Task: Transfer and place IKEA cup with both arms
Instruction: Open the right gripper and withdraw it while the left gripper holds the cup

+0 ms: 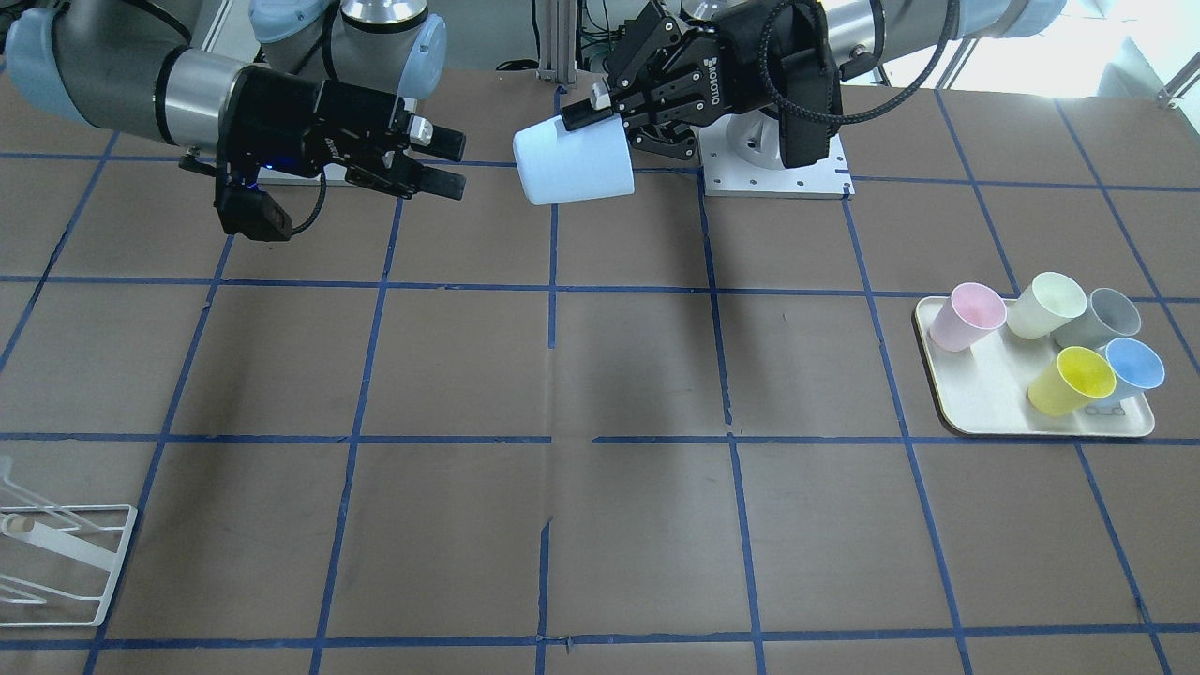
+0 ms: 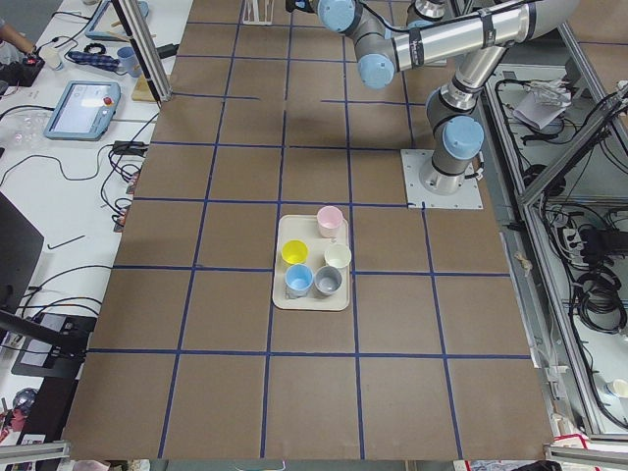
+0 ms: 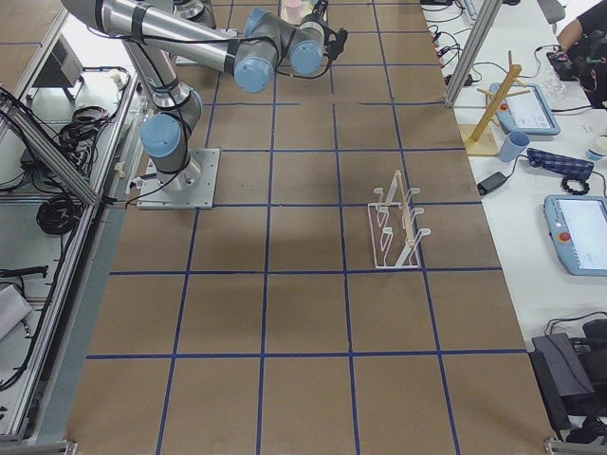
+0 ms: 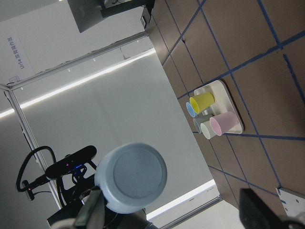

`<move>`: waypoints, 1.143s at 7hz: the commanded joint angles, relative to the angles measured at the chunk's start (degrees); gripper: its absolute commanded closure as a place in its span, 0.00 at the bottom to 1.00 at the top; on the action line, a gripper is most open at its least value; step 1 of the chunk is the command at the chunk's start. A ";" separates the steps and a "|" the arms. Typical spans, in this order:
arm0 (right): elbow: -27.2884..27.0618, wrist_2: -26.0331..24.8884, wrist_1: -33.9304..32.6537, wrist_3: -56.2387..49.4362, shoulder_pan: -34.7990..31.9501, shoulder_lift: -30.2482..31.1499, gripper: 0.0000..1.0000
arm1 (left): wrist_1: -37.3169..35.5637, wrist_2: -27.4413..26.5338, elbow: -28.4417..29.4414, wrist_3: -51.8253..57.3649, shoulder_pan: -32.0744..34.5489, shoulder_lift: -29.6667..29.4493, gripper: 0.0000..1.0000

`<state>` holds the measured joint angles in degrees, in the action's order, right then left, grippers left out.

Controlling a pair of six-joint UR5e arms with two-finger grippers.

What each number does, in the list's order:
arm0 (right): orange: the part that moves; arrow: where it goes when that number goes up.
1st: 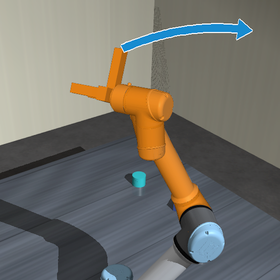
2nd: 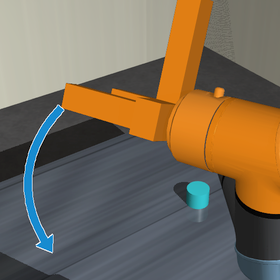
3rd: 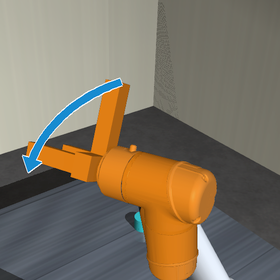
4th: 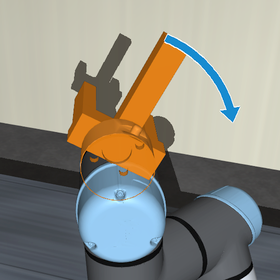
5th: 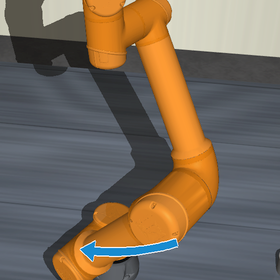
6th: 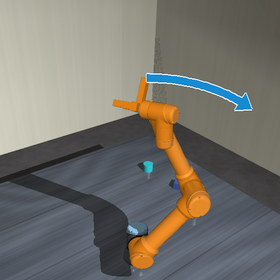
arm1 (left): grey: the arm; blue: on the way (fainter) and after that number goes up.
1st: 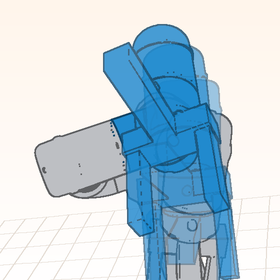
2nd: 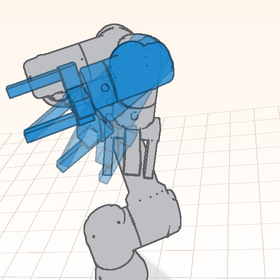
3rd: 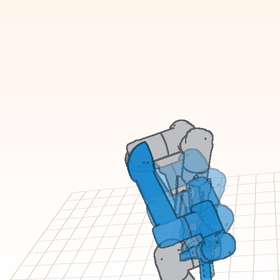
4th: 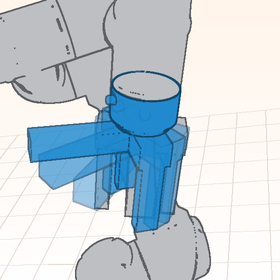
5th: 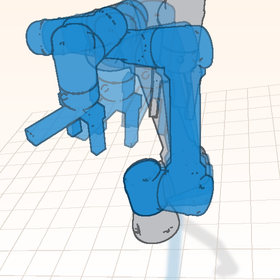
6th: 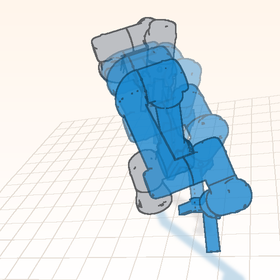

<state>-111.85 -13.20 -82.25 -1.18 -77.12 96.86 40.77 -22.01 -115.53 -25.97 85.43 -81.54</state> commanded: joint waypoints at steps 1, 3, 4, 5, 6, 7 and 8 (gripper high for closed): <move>0.14 -6.61 -0.97 0.30 1.88 0.00 0.00 | 0.71 -13.35 1.53 -1.02 -0.08 0.68 1.00; 1.45 -26.02 -6.59 1.43 1.89 0.52 0.00 | 4.21 -27.23 1.97 -0.15 -0.43 0.86 1.00; 3.98 -35.31 -10.00 4.83 1.72 0.09 0.00 | 9.62 -34.35 3.63 1.60 -1.39 1.29 1.00; 6.62 -43.93 -10.73 6.87 1.37 0.17 0.00 | 18.29 -43.82 6.26 7.71 -2.10 1.30 1.00; 8.12 -51.68 -10.73 7.06 0.58 0.17 0.00 | 26.21 -54.44 8.89 15.95 -3.93 1.30 1.00; 9.18 -59.50 -11.43 7.15 -1.69 0.17 0.00 | 30.12 -61.68 9.44 28.30 -8.13 0.78 1.00; 11.02 -68.28 -12.22 9.07 -6.41 0.00 0.00 | 30.24 -66.62 9.88 38.43 -14.52 -1.32 1.00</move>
<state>-102.83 -71.13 -93.59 6.29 -79.15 96.97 68.54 -81.15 -106.52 -0.06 77.23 -81.13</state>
